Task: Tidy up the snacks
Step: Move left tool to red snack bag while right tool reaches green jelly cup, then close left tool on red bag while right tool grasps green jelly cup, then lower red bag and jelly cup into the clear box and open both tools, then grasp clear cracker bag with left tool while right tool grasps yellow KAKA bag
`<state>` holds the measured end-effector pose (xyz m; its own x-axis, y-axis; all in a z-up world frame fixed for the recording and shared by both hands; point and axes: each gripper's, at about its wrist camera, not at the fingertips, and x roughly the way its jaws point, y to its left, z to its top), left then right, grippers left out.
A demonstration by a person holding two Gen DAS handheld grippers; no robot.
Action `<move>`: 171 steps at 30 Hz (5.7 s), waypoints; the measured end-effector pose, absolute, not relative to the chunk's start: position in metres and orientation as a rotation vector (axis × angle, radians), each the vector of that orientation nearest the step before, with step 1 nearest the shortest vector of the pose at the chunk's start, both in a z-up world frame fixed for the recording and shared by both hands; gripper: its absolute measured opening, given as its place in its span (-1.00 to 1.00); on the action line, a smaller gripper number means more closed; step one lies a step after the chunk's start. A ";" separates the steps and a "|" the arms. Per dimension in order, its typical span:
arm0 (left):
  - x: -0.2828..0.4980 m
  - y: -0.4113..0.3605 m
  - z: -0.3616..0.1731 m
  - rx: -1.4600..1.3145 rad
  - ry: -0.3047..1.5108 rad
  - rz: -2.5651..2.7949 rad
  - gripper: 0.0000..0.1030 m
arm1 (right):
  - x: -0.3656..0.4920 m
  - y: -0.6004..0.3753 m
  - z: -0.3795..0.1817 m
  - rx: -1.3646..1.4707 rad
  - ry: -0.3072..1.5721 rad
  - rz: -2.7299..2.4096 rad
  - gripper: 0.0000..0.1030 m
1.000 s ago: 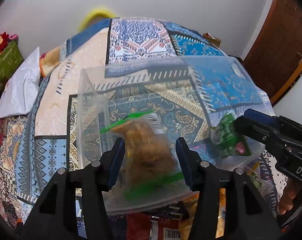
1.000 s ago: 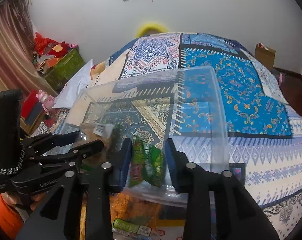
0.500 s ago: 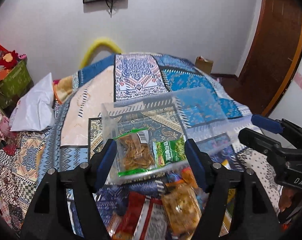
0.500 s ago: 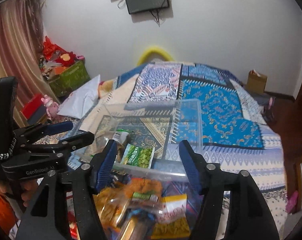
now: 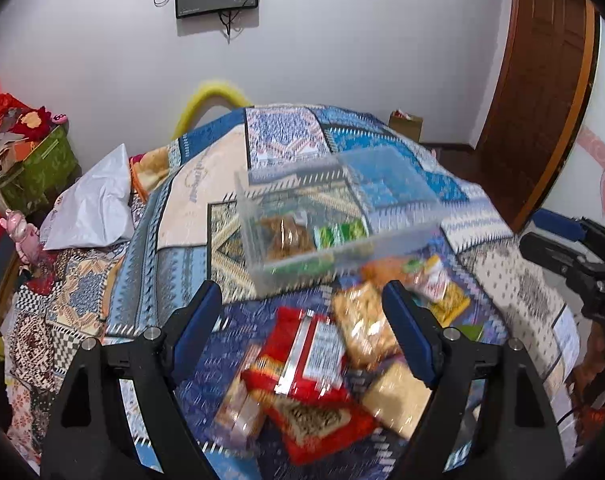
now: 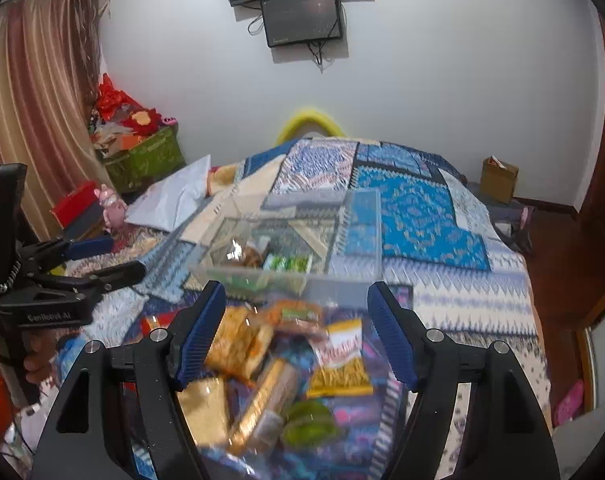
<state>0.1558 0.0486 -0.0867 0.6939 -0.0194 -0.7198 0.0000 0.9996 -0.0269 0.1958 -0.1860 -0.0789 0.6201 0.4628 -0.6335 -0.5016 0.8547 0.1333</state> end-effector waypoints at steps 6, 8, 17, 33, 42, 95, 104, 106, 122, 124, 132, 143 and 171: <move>0.137 0.049 -0.116 -0.019 0.870 -0.020 0.60 | 0.187 -0.198 -0.113 -0.045 0.798 0.526 0.37; 0.134 0.048 -0.128 -0.028 0.892 -0.030 0.60 | 0.185 -0.201 -0.127 -0.026 0.835 0.525 0.37; 0.150 0.048 -0.175 -0.021 1.009 -0.034 0.60 | 0.183 -0.204 -0.180 0.032 0.978 0.523 0.37; 0.187 0.054 -0.176 0.040 1.022 -0.059 0.61 | 0.185 -0.213 -0.204 0.111 1.031 0.548 0.37; 0.210 0.050 -0.180 0.162 1.071 -0.187 0.63 | 0.188 -0.212 -0.205 0.136 1.021 0.589 0.12; 0.165 0.070 -0.094 -0.015 0.808 -0.096 0.36 | 0.214 -0.205 -0.112 0.131 0.764 0.575 0.11; 0.194 0.064 -0.071 -0.071 0.725 -0.103 0.36 | 0.244 -0.190 -0.085 0.118 0.682 0.572 0.11; 0.204 0.063 -0.072 -0.082 0.720 -0.106 0.36 | 0.252 -0.186 -0.081 0.113 0.664 0.573 0.11; 0.292 0.049 -0.125 -0.158 0.804 -0.123 0.36 | 0.327 -0.151 -0.116 0.042 0.735 0.542 0.11; 0.302 0.045 -0.136 -0.164 0.825 -0.127 0.36 | 0.333 -0.148 -0.125 0.027 0.760 0.537 0.11; 0.329 0.035 -0.170 -0.162 0.891 -0.141 0.37 | 0.342 -0.139 -0.153 -0.033 0.836 0.545 0.11; 0.327 0.034 -0.170 -0.187 0.922 -0.194 0.42 | 0.337 -0.143 -0.143 -0.026 0.855 0.569 0.18; 0.215 0.068 -0.134 -0.121 0.946 -0.067 0.54 | 0.250 -0.194 -0.121 -0.075 0.837 0.543 0.37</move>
<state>0.2153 0.0676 -0.1343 0.5838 -0.1102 -0.8044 0.0038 0.9911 -0.1330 0.2501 -0.1940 -0.1207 0.5423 0.4281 -0.7230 -0.4859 0.8618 0.1458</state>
